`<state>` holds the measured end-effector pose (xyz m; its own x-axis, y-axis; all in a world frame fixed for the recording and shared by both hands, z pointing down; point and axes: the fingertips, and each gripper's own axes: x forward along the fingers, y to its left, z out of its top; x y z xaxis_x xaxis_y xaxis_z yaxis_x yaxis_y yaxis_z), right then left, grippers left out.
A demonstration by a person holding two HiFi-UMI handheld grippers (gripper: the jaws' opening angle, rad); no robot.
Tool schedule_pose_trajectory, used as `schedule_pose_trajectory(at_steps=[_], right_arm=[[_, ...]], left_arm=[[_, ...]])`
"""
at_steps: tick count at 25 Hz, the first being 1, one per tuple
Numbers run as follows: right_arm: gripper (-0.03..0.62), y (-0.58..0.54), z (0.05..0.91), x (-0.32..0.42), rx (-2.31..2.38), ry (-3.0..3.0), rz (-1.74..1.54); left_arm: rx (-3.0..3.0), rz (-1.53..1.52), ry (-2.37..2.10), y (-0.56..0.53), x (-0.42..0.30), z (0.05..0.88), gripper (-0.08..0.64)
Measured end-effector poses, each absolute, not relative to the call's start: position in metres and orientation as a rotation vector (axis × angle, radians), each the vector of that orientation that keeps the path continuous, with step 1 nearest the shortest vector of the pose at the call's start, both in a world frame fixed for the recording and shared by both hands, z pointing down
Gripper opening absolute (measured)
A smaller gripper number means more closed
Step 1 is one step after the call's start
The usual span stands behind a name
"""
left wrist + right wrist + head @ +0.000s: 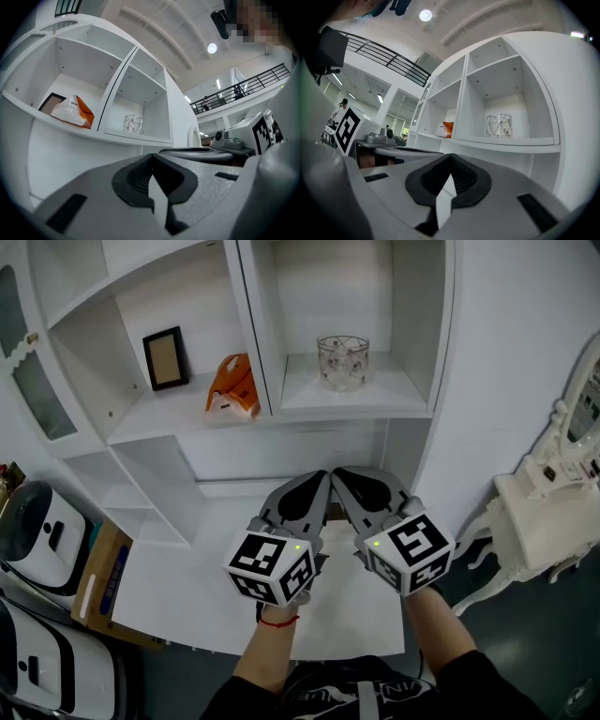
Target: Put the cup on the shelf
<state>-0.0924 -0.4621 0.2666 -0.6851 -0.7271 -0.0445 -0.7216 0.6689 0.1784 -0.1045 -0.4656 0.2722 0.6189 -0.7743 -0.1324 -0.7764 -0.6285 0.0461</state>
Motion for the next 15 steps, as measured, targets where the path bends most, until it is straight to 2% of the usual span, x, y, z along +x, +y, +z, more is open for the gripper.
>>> schedule_pose_trajectory(at_steps=[15], right_arm=[[0.003,-0.411,0.320,-0.079,1.134,-2.877,-0.165]], left_arm=[[-2.802,0.198,1.432,-0.416,-0.091,0.324,0.005]])
